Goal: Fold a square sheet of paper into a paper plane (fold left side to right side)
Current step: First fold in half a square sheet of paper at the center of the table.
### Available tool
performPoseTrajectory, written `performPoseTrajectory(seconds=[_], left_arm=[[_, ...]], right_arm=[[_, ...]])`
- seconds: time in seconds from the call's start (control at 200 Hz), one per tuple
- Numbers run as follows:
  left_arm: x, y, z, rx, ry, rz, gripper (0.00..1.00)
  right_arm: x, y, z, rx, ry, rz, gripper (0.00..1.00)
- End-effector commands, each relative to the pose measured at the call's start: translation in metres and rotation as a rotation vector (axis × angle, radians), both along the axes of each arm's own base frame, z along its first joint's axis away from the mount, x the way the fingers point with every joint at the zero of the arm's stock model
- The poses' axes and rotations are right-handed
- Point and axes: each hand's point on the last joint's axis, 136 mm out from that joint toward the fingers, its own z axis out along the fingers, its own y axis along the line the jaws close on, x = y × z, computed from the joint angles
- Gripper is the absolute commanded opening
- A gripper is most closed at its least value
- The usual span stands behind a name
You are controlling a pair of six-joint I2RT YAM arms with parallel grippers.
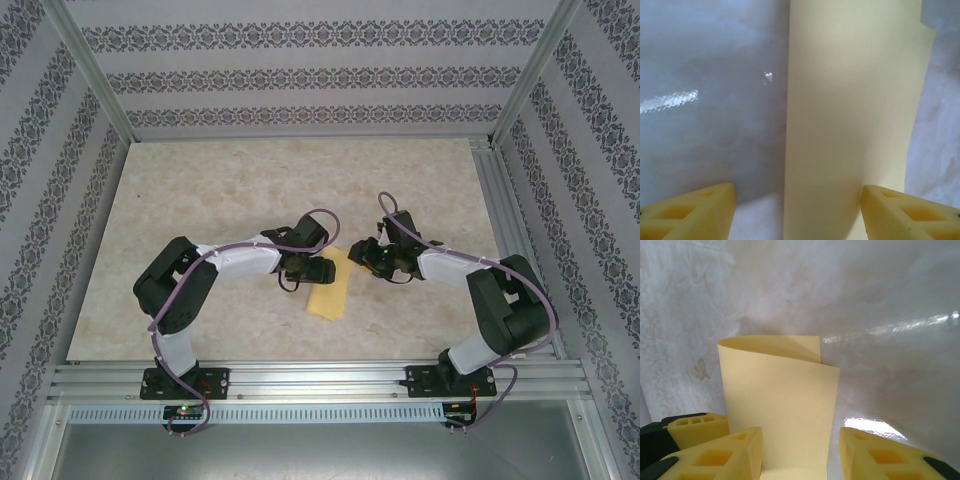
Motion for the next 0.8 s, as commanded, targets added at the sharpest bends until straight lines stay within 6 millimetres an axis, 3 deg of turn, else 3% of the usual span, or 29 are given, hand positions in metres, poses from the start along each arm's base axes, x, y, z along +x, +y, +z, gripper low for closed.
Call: performPoseTrajectory(seconds=[0.0, 0.21, 0.794], left_arm=[[0.002, 0.001, -0.002, 0.043, -0.01, 0.004, 0.69], [0.007, 0.0, -0.003, 0.046, -0.016, 0.034, 0.69], [0.001, -0.008, -0.008, 0.032, 0.01, -0.032, 0.66]], right_arm=[[0.002, -0.017, 0.007, -0.057, -0.04, -0.012, 0.46], [-0.002, -0.027, 0.004, -0.073, -0.036, -0.022, 0.46], [-0.002, -0.023, 0.005, -0.052, -0.035, -0.008, 0.46]])
